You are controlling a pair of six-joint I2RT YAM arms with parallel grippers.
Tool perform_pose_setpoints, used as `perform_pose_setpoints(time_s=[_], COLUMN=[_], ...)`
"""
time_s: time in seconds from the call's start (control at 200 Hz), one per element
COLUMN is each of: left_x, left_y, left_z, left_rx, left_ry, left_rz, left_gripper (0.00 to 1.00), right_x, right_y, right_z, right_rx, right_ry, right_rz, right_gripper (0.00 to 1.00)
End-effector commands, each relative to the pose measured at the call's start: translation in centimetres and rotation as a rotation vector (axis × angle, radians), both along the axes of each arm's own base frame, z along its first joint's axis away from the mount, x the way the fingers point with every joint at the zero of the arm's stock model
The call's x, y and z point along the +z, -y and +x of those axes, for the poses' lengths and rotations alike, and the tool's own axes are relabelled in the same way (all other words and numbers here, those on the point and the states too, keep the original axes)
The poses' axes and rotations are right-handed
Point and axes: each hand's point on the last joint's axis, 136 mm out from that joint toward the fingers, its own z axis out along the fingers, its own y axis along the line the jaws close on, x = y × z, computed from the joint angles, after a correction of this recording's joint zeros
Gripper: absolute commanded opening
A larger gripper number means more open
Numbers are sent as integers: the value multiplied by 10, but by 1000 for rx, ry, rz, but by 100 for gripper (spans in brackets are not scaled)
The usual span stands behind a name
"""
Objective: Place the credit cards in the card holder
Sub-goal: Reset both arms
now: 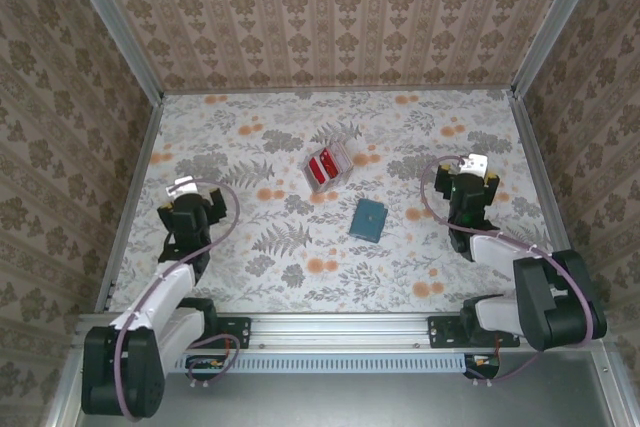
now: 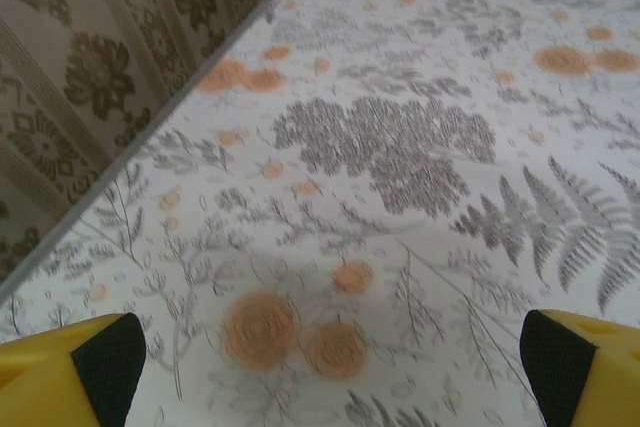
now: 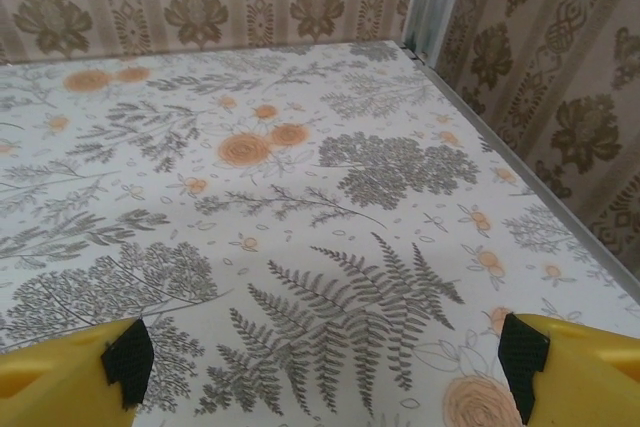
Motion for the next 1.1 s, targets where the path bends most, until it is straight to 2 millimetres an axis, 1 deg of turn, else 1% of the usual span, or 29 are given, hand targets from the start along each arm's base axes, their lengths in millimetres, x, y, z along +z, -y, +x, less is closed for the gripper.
perform_pose_setpoints(time_s=[0.0, 0.115, 0.235, 0.24, 0.255, 0.305, 0.31, 0.445, 0.53, 0.585, 0.625, 0.715, 0.765, 0.78, 0.795, 1.095], left_x=[24, 19, 15, 15, 15, 9, 11, 0, -15, -20, -25, -26, -27, -26, -26, -27], left_y=[-4, -6, 0, 0, 2, 7, 7, 17, 23, 30, 34, 29, 29, 29, 29, 31], left_z=[18, 28, 42, 43, 45, 50, 51, 65, 74, 81, 81, 90, 88, 89, 89, 89], left_rx=[-33, -32, -74, -78, -91, -122, -123, -193, -240, -280, -298, -268, -269, -267, -266, -270], left_ry=[139, 163, 172, 172, 172, 154, 161, 151, 127, 124, 92, 51, 45, 48, 50, 45], left_rz=[49, 47, 48, 48, 53, 60, 60, 78, 74, 93, 86, 88, 80, 81, 85, 93], left_gripper=[100, 100, 100, 100, 100, 100, 100, 100, 100, 100, 100, 100, 100, 100, 100, 100], right_x=[6, 1, 3, -1, -6, -8, -8, -12, -16, -22, -30, -31, -31, -31, -31, -30], right_y=[-7, -5, -7, -7, -8, -10, -11, -17, -22, -26, -26, -23, -23, -23, -23, -24], right_z=[8, 8, 10, 11, 12, 15, 15, 20, 25, 30, 35, 36, 36, 36, 36, 36], right_rx=[53, 48, 61, 64, 69, 84, 85, 124, 158, 184, 186, 193, 195, 196, 197, 198], right_ry=[75, 111, 118, 105, 90, 82, 82, 60, 41, 18, 0, -11, -12, -13, -10, -10], right_rz=[16, 35, 40, 39, 38, 37, 37, 33, 33, 34, 36, 65, 68, 70, 69, 69], right_gripper=[92, 92, 92, 92, 92, 92, 92, 92, 92, 92, 92, 93, 95, 99, 100, 100])
